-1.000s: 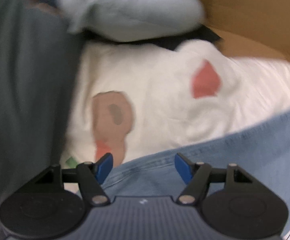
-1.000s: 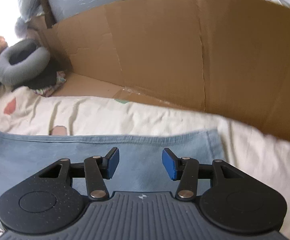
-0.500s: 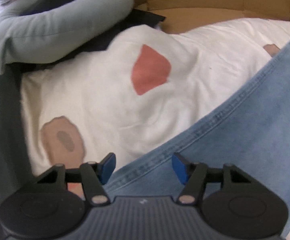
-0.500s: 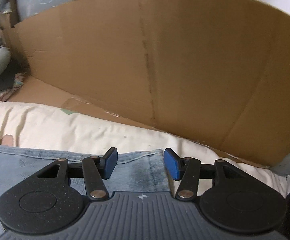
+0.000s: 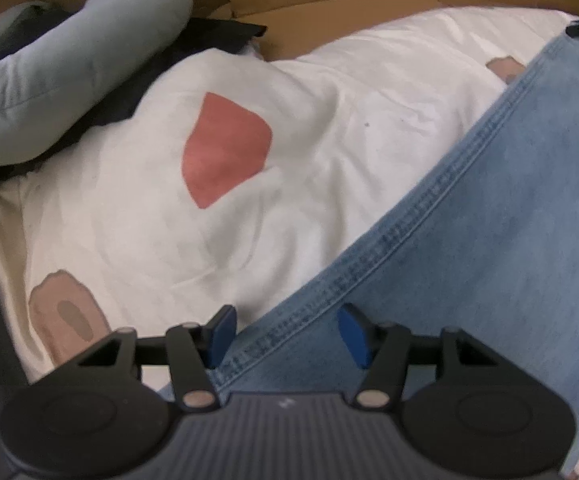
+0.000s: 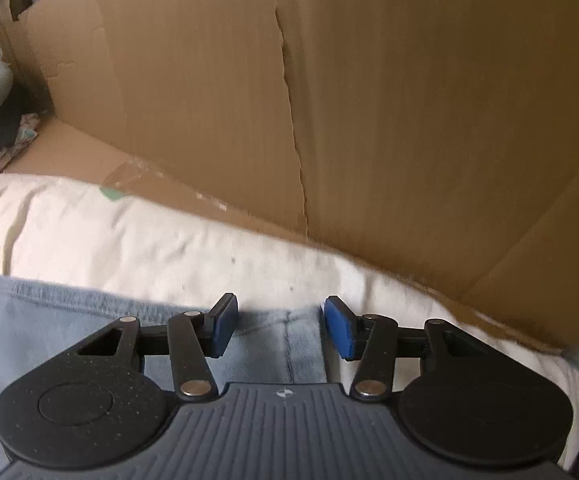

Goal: Fold clothes

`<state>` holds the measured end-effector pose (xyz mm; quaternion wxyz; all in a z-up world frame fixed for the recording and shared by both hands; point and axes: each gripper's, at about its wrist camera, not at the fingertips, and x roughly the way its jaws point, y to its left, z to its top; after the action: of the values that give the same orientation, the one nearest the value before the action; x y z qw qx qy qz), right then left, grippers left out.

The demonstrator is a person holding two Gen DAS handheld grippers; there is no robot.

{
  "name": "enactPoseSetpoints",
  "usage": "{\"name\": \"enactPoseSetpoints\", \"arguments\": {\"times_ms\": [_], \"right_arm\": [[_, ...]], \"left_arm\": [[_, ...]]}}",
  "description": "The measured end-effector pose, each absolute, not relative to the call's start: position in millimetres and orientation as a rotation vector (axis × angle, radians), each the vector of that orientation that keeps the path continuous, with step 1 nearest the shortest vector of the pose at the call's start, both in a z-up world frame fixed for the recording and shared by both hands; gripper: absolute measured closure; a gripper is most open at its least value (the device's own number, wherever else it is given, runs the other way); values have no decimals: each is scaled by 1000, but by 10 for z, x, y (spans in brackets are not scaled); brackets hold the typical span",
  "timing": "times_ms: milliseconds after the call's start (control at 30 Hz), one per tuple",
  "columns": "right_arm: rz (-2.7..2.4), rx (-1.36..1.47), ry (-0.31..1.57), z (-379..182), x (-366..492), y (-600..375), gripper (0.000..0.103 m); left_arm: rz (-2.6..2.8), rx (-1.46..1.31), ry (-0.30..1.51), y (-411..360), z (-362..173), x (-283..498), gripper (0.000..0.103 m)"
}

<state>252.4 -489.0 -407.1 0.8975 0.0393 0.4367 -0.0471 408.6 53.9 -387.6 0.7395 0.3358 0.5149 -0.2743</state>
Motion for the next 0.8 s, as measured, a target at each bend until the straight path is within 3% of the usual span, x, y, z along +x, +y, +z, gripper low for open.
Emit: {"name": "enactPoseSetpoints", "arguments": {"times_ms": [233, 367, 400, 500, 567, 667, 800], "right_arm": [[-38, 42, 947, -4087, 2499, -4893, 55], [-15, 18, 942, -4062, 2520, -4836, 78], [-14, 6, 929, -4035, 2524, -4813, 79], [-45, -45, 867, -3947, 2478, -4710, 80], [-63, -48, 824, -3872, 2438, -4692, 80], [-85, -45, 780, -3782, 2408, -4688, 80], [-112, -60, 741, -3678, 2367, -4668, 80]], "left_arm": [[-672, 805, 1190, 565, -3885, 4152, 43], [-693, 831, 1214, 561, -3947, 4179, 43], [-697, 824, 1219, 560, -3951, 4195, 44], [-717, 807, 1228, 564, -3922, 4221, 58], [-732, 797, 1231, 570, -3893, 4233, 83], [-745, 777, 1227, 601, -3811, 4253, 93], [-737, 723, 1169, 644, -3646, 4298, 97]]}}
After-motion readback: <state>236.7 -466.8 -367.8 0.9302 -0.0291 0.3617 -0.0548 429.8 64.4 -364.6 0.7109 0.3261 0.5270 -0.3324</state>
